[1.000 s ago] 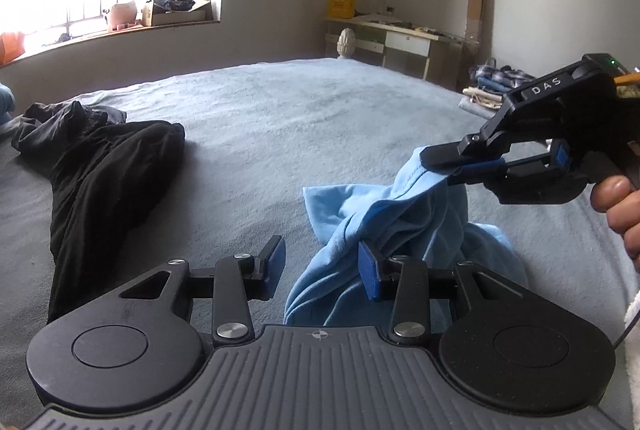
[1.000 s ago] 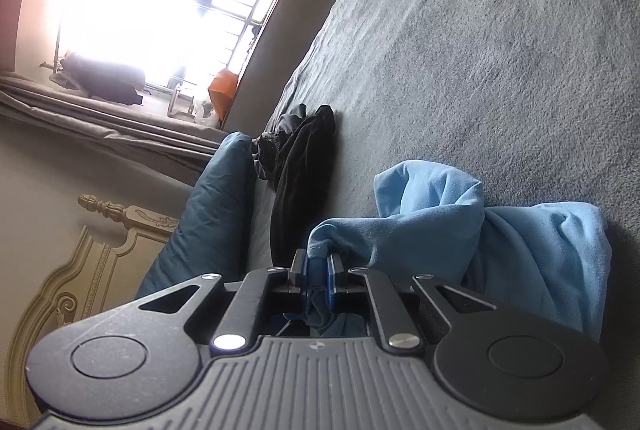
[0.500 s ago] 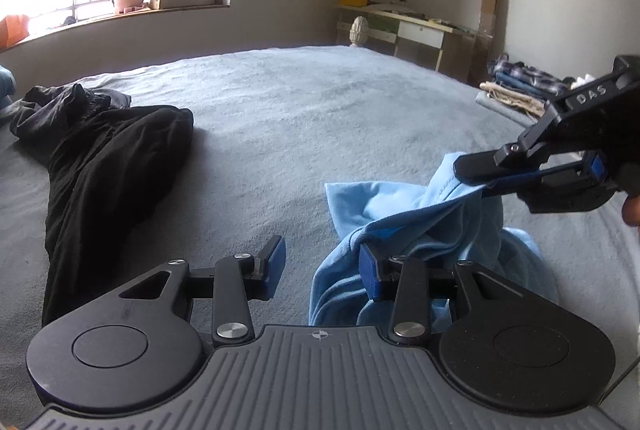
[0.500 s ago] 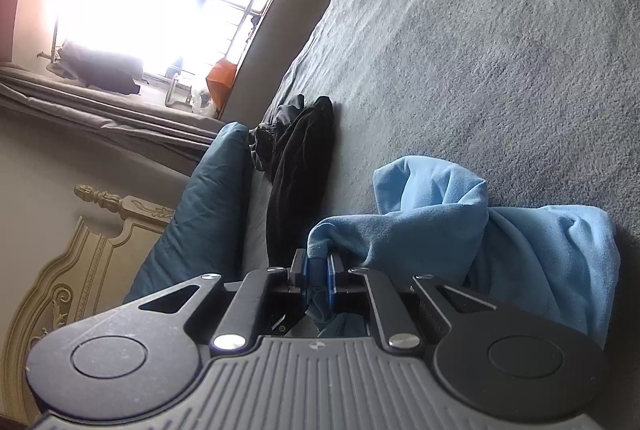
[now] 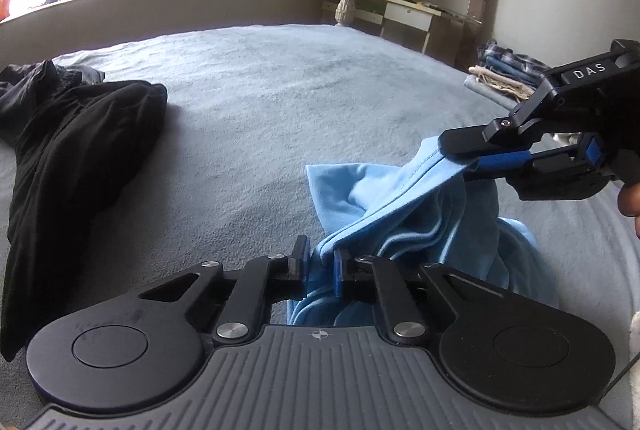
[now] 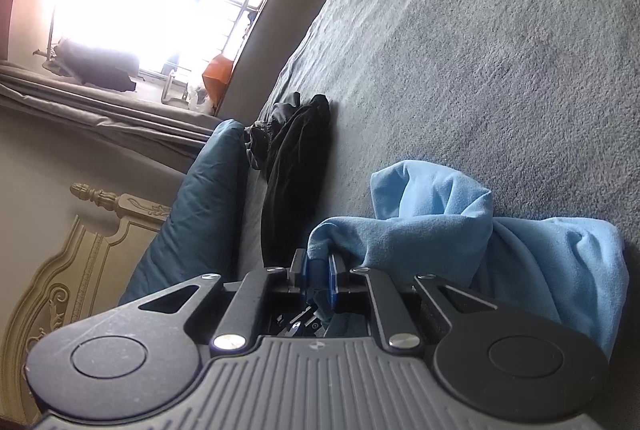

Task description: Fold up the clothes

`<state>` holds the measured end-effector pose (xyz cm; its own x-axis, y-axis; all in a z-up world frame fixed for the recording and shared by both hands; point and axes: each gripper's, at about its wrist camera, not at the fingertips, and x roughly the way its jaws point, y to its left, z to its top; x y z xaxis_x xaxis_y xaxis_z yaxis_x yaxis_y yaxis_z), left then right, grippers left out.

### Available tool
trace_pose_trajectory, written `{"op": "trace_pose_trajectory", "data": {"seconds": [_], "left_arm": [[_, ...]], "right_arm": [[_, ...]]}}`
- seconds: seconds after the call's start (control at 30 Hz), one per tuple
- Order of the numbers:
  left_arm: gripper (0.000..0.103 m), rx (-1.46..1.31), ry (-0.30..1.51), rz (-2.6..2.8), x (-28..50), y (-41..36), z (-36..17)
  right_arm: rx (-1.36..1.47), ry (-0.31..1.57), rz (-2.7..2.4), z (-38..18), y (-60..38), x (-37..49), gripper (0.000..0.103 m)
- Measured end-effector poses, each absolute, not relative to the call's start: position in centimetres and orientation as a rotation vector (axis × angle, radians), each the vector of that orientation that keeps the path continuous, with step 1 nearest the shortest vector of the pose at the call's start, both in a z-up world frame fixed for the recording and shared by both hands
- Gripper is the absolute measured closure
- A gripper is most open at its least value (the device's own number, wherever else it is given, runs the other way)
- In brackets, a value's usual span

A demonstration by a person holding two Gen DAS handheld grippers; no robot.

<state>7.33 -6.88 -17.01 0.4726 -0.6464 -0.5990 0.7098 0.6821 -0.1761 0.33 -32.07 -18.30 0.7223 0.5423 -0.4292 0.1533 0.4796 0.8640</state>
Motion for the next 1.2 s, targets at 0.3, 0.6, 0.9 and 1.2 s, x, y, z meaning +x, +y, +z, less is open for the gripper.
{"op": "trace_pose_trajectory", "data": {"seconds": [0.3,0.6,0.9,1.2], "left_arm": [[0.1,-0.23,0.793,-0.83,9.1,-4.2,-15.9],[0.101,-0.314,0.733,-0.814,8.2,-2.4,-12.5],[0.101,-0.326,0.666,-0.788,7.1,-0.6,-11.0],[0.101,-0.34,0.672,-0.782,7.1,0.0,-11.2]], "right_arm": [[0.707,0.757,0.279,-15.5,-28.3,-2.4,0.054],[0.124,0.833,0.302,-16.1,-18.5,-4.8,0.053],[-0.156,0.751,0.217,-15.6,-16.1,-7.5,0.088],[0.325,0.635,0.144,-10.1,-27.2,-11.1,0.093]]}}
